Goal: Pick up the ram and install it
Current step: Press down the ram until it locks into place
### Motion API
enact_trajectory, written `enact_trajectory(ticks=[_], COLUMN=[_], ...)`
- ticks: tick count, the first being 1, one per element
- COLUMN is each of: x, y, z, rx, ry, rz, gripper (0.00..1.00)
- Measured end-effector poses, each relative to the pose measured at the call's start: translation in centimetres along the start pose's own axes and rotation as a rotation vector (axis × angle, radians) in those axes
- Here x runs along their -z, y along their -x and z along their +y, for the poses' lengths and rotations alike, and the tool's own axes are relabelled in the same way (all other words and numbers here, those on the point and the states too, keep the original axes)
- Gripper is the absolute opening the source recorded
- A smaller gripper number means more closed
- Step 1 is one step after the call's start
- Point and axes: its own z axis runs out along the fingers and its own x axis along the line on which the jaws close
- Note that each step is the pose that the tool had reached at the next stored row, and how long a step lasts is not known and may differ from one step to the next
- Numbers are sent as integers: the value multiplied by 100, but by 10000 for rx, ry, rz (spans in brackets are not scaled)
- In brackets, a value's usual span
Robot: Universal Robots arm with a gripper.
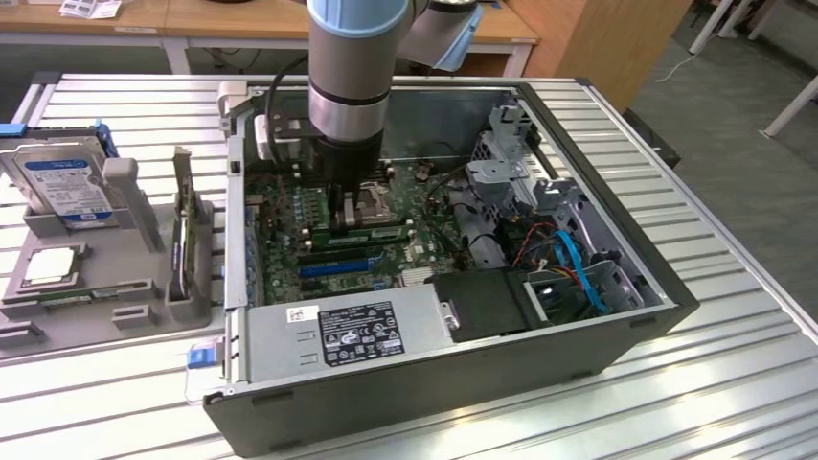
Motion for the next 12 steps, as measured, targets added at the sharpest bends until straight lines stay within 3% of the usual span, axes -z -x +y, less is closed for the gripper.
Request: enact_trajectory(ticks=[12], x=[-10], y=[0], z=[0], rx=[0], ry=[-2], rz=[-2], gripper=[10])
